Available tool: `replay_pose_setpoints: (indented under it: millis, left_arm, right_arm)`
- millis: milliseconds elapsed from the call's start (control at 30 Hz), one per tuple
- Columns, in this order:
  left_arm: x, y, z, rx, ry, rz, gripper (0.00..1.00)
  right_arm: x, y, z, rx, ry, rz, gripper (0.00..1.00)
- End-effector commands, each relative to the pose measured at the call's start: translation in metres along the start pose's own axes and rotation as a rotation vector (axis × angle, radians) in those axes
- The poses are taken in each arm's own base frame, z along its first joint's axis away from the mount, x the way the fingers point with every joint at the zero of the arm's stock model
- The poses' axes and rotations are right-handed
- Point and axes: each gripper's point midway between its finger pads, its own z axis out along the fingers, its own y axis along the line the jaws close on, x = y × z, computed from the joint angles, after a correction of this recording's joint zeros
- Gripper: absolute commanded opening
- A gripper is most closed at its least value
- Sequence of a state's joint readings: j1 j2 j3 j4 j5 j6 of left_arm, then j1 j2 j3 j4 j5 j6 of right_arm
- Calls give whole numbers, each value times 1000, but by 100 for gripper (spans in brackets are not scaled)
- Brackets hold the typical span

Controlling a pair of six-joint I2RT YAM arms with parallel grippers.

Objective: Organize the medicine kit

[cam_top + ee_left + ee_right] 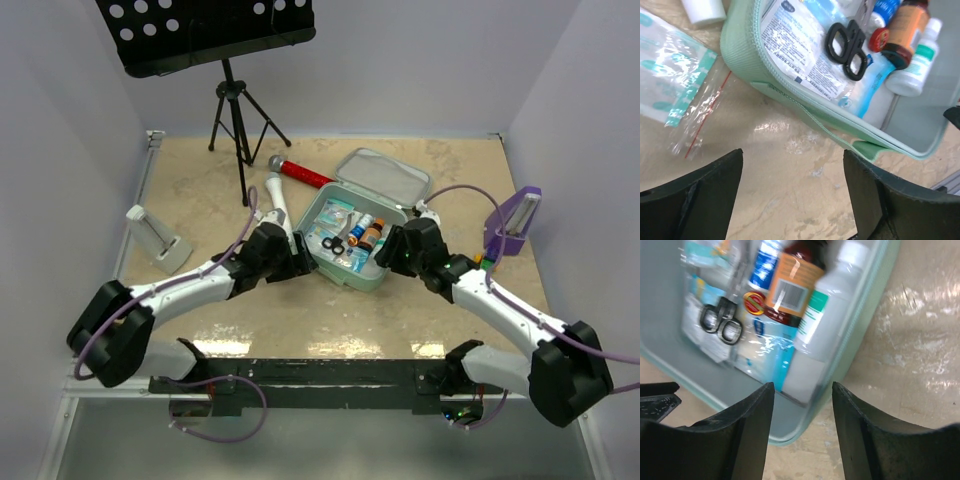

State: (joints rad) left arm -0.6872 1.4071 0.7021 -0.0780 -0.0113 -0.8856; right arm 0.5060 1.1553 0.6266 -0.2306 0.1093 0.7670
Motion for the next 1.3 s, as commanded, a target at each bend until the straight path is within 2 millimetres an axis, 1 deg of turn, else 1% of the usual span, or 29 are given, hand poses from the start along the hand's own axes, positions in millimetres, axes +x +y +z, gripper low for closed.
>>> replay_pose_setpoints:
  millis: [0, 67, 167, 267, 333, 400, 433, 500, 567, 600, 633, 667, 733, 800, 867, 933, 1033, 1133, 1267]
  left_arm:
    - [-24, -5, -27, 19, -121, -68, 89]
    - [-32, -13, -33, 44, -150, -95, 95]
    - [-41, -27, -32, 77, -163, -144, 98]
    - [-40, -40, -17, 97, -125, -178, 98]
    - [-37, -46, -6, 95, -103, -188, 98]
    - [-31, -48, 4, 79, -84, -189, 98]
    - [-35, -55, 7, 102, -105, -189, 98]
    - [-36, -56, 14, 90, -109, -181, 96]
    - [-35, -52, 21, 59, -99, -155, 92]
    - [-38, -54, 24, 55, -104, -143, 88]
    - [-32, -45, 26, 15, -78, -119, 84]
    - [-31, -45, 28, 10, -70, -101, 79]
    - [-29, -42, 30, 0, -58, -57, 71]
    - [-27, -38, 31, -14, -45, -9, 58]
    - [-27, -37, 29, -21, -40, 37, 49]
    - [-27, -34, 29, -40, -25, 82, 43]
    - [-25, -32, 30, -55, 10, 150, 38]
    - [-23, -29, 30, -77, 41, 198, 36]
    - [-27, -30, 31, -91, 50, 241, 35]
  right_arm:
    - [-40, 35, -30, -99, -88, -97, 55]
    - [-44, 42, -34, -125, -93, -126, 55]
    - [-55, 49, -39, -145, -126, -153, 55]
    - [-62, 58, -42, -167, -135, -172, 55]
    - [-66, 64, -43, -181, -136, -181, 55]
    - [-69, 68, -45, -189, -144, -186, 55]
    - [-70, 69, -46, -193, -147, -183, 55]
    - [-71, 71, -48, -207, -151, -185, 54]
    - [-71, 73, -50, -218, -155, -185, 54]
    - [-71, 73, -50, -220, -155, -185, 54]
    - [-71, 73, -51, -222, -157, -185, 54]
    - [-72, 73, -53, -221, -160, -189, 54]
    - [-73, 72, -55, -220, -167, -194, 53]
    - [-74, 71, -56, -214, -172, -204, 53]
    - [-76, 71, -58, -210, -179, -211, 53]
    - [-76, 69, -58, -203, -179, -218, 53]
    - [-76, 67, -56, -195, -179, -223, 53]
    - [-76, 68, -56, -196, -180, -233, 53]
    - [-75, 67, -54, -195, -178, -241, 53]
